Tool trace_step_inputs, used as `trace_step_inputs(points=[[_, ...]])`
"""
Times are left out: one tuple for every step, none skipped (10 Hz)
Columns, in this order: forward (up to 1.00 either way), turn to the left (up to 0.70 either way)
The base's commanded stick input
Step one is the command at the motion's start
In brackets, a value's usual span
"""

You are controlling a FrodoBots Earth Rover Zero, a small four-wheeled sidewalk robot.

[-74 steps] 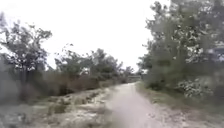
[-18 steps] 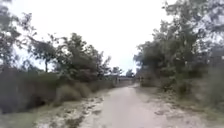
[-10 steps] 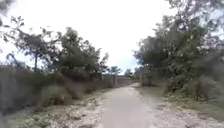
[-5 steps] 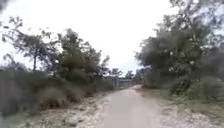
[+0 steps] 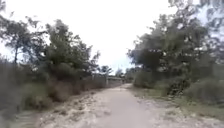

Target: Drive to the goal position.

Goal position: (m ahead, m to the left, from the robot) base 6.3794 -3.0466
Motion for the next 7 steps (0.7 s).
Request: trace_step_inputs(points=[[0.85, 0.00], [0.85, 0.00], [0.85, 0.00], [0.85, 0.00], [0.85, 0.00], [0.85, 0.00], [0.85, 0.00]])
